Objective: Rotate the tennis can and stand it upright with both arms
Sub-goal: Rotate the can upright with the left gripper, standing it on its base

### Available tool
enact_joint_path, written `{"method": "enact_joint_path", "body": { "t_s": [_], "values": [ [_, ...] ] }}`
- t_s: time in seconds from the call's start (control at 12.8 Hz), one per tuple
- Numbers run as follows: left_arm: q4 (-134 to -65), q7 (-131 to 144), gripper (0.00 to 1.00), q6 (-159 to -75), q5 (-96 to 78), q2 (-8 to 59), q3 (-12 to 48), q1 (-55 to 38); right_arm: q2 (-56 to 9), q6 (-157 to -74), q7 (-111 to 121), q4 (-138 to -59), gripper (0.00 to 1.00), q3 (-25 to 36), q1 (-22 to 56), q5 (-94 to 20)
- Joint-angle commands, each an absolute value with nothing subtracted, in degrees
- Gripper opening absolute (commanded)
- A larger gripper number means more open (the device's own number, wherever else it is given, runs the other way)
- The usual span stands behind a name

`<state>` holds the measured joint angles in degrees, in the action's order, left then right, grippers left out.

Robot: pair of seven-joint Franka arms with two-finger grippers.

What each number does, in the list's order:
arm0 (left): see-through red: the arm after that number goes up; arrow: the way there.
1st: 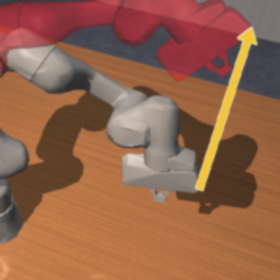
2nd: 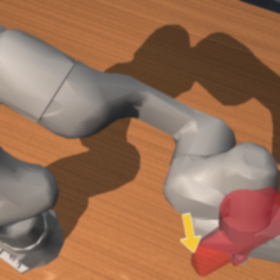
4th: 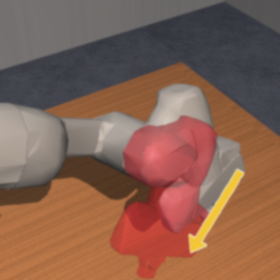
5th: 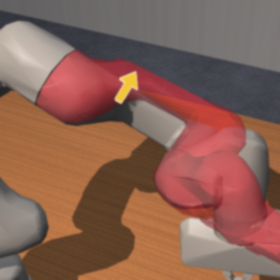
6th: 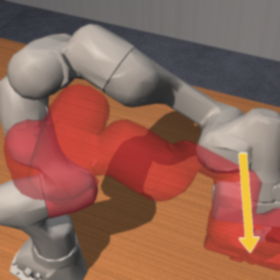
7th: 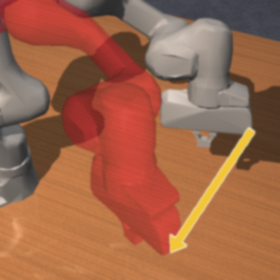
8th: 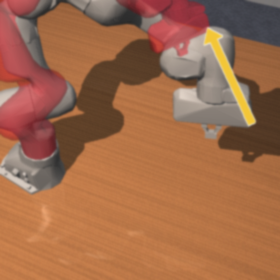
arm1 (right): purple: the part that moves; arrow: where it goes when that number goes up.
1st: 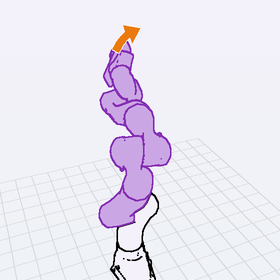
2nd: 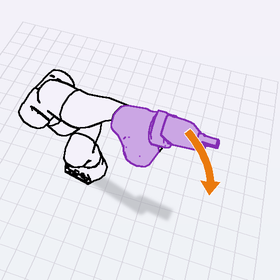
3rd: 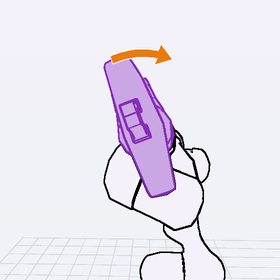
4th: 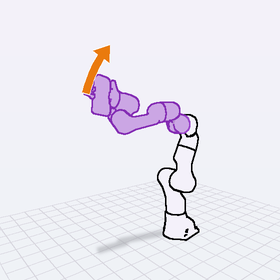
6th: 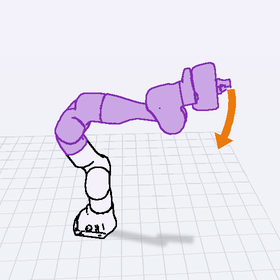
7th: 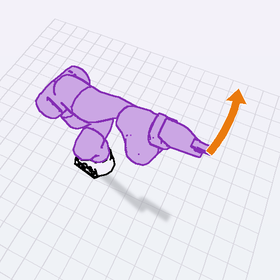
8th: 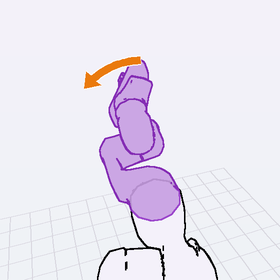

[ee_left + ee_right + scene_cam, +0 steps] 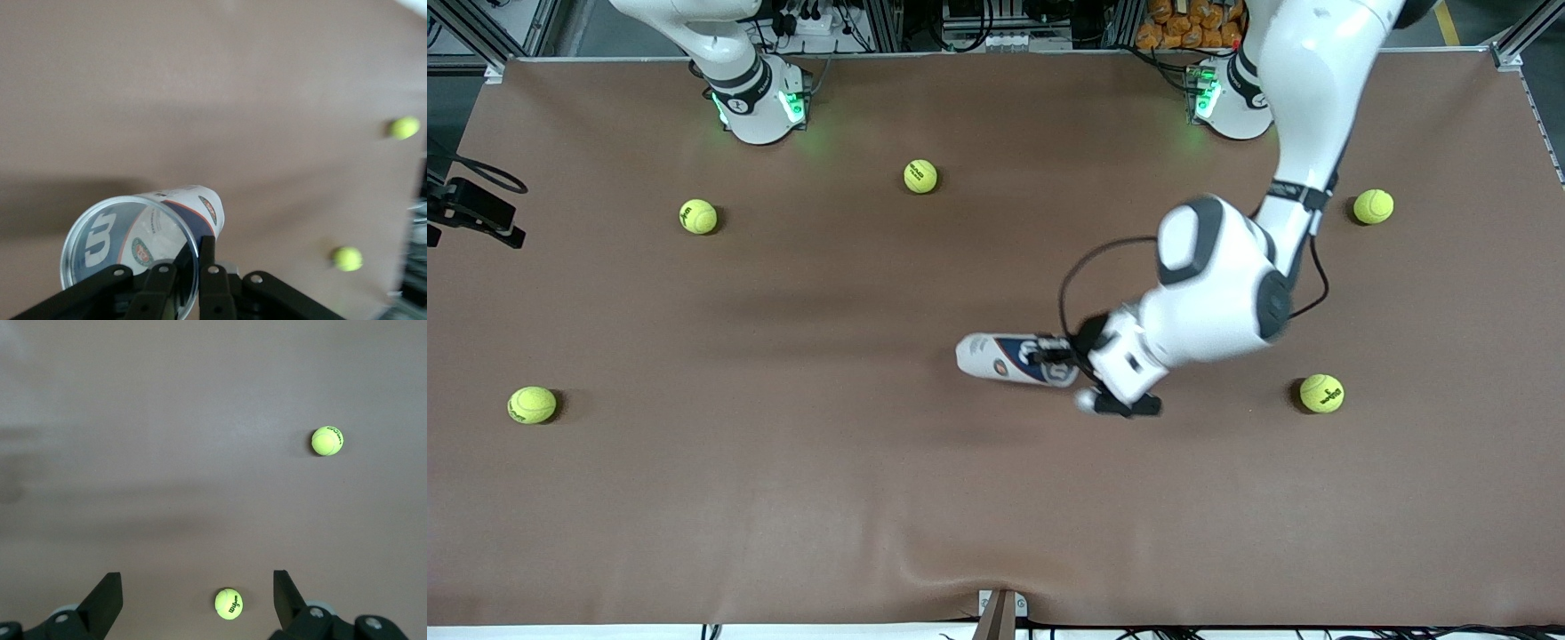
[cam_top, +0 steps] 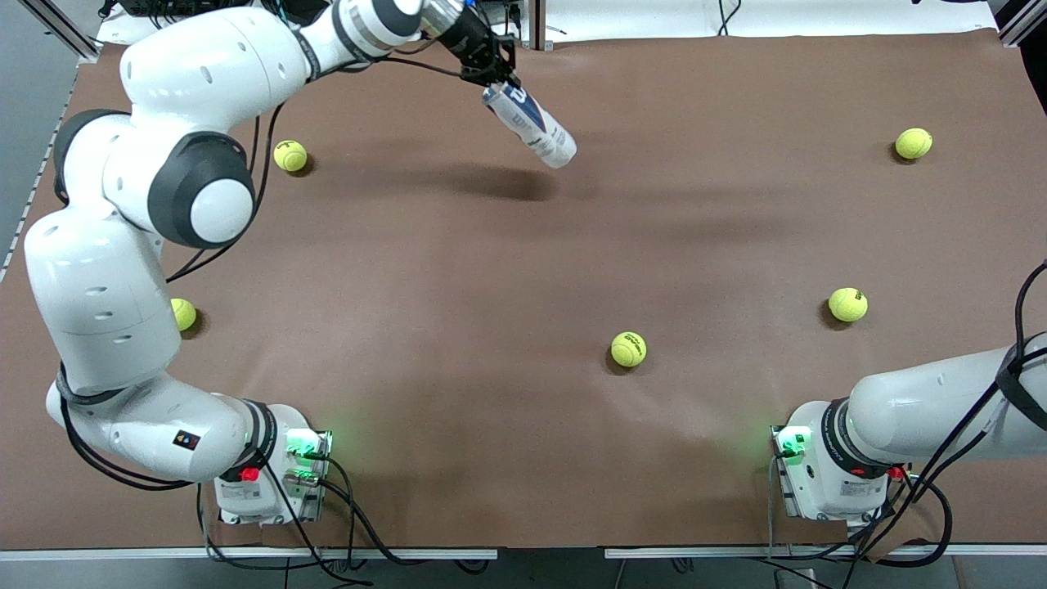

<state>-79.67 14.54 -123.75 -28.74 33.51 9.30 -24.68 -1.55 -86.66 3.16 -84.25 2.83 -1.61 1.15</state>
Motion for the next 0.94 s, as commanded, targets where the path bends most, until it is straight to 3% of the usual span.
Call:
{"method": "enact_joint_path", "body": {
  "t_s": [0.0,0.62,0.7,0.78,0.86],
  "values": [
    [-79.8,20.4,0.00,-124.0,-13.1,32.9,8.2,-30.3,-1.0,-86.0,2.3,-84.1,1.00,2.6,-0.9,2.0],
    [-78.0,22.5,0.02,-125.0,9.4,36.3,7.7,-39.4,-1.0,-83.2,1.5,-84.3,1.00,2.7,0.2,2.0],
    [-78.0,22.5,0.27,-125.1,9.4,36.6,7.7,-39.5,-1.0,-83.3,1.5,-84.3,1.00,2.7,0.2,1.9],
    [-78.1,22.5,0.99,-125.2,9.4,36.9,7.7,-39.5,-1.0,-83.3,1.4,-84.3,1.00,2.7,0.2,1.8],
    [-78.0,22.2,1.00,-125.2,9.4,36.7,7.7,-39.3,-1.0,-83.4,1.4,-84.3,1.00,2.8,0.0,1.3]
  ]
}}
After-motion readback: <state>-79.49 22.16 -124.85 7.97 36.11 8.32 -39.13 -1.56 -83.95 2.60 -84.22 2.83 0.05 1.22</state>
